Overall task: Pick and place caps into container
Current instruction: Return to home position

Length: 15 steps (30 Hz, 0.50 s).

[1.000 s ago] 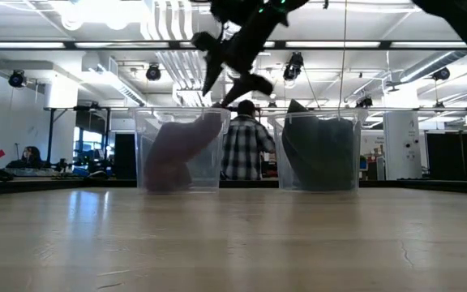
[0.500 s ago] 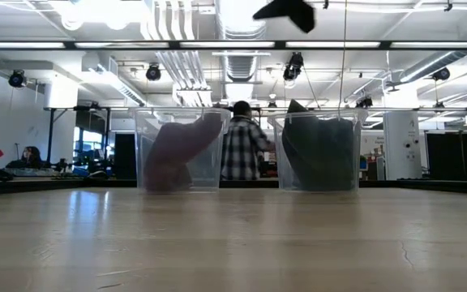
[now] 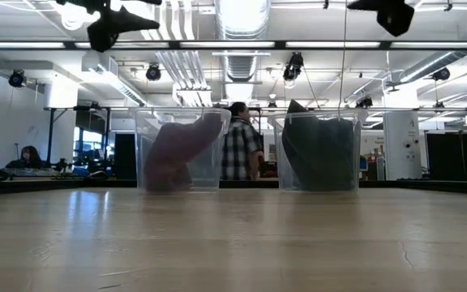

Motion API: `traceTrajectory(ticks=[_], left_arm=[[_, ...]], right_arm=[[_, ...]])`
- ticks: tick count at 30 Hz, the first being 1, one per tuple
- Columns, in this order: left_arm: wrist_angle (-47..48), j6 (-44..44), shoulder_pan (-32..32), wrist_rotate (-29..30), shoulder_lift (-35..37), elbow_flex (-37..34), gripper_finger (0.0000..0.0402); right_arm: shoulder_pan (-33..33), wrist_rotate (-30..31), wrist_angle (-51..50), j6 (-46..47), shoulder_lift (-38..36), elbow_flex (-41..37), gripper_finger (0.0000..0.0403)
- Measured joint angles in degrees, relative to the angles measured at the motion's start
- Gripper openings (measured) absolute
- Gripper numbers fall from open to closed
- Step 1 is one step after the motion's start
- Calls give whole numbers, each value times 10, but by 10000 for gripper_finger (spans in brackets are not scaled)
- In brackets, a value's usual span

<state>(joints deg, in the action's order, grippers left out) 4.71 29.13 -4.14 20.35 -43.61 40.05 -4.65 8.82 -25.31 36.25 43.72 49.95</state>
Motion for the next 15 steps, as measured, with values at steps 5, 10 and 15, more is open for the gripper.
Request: traceTrajectory(ticks=[5,10,15], left_arm=[[-78,-29,41,-123,47,-77,195],[-75,-19,47,-130,117,-142,195],[-53,-4,47,-131,200,-194,195]], right_arm=[[2,-29,131,-36,-79,-106,232],[2,-33,204,-32,-113,-198,231],[2,-33,275,-24,-122,-261,231]])
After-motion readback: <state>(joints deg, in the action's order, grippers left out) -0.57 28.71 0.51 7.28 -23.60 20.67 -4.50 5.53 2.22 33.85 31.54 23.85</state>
